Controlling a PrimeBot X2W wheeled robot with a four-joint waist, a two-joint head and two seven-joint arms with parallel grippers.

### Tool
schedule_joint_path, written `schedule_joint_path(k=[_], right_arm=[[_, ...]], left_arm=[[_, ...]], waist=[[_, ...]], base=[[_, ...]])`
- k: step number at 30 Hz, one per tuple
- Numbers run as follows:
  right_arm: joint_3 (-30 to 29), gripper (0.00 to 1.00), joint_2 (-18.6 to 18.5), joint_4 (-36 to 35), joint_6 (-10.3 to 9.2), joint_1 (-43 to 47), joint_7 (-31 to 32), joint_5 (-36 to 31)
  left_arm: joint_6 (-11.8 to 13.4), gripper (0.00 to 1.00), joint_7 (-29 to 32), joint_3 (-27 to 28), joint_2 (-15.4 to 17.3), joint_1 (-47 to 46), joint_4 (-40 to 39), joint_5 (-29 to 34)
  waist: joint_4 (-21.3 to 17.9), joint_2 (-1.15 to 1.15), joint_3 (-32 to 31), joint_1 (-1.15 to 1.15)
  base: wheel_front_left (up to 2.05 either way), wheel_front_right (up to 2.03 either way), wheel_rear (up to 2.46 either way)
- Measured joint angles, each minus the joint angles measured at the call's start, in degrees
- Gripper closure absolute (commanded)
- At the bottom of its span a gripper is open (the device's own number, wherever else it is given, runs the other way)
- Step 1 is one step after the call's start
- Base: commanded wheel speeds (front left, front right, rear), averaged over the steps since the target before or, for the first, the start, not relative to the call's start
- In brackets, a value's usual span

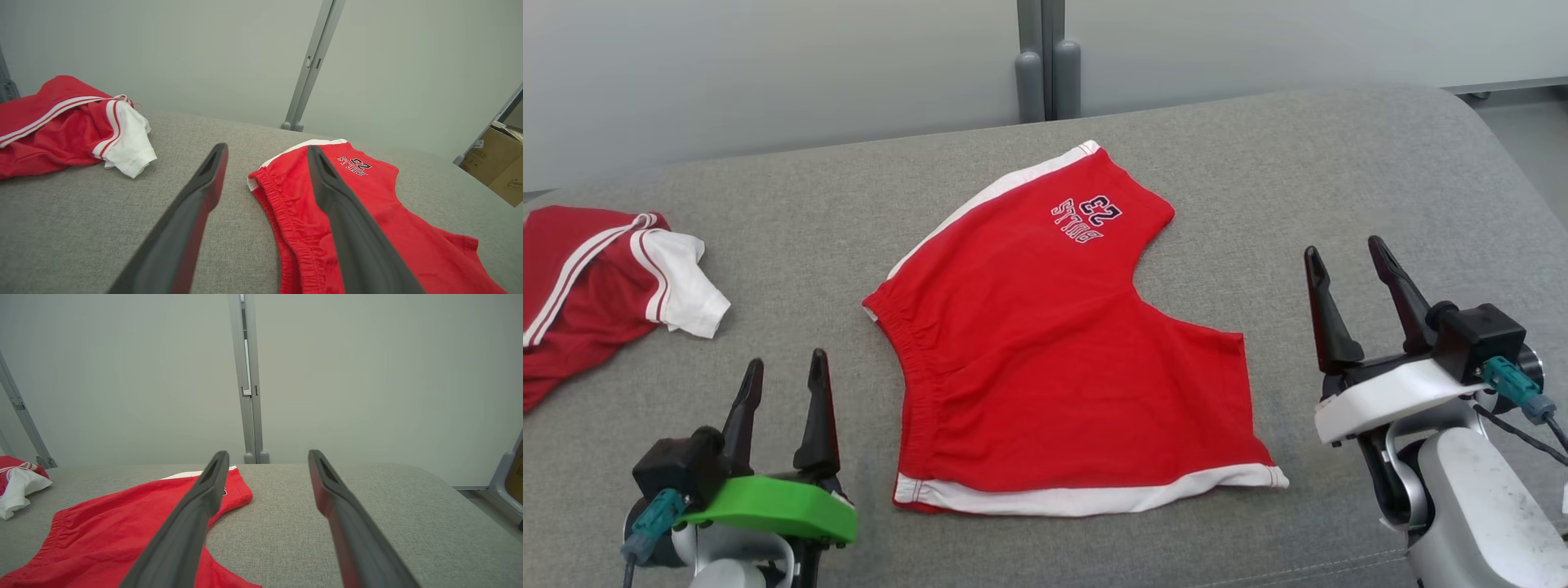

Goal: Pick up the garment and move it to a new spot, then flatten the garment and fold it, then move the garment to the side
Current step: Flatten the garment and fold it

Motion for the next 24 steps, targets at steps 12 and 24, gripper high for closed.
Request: schedule_joint_path(k=[12, 24], right_arm=[[-0.29, 0.0, 2.26, 0.24, -0.43, 3.41, 0.0, 0.01], [-0.87, 0.0, 2.65, -0.11, -0.37, 3.4, 0.0, -0.2]], left_arm=[[0.47, 0.0, 0.0, 2.43, -0.58, 3.11, 0.27, 3.43], [0.57, 0.0, 0.0, 3.1, -1.51, 3.46, 0.19, 5.49]], waist=[[0.29, 0.0, -0.18, 0.0], [0.33, 0.0, 0.05, 0.0]], base=[[0.0, 0.0, 0.0], [0.0, 0.0, 0.0]])
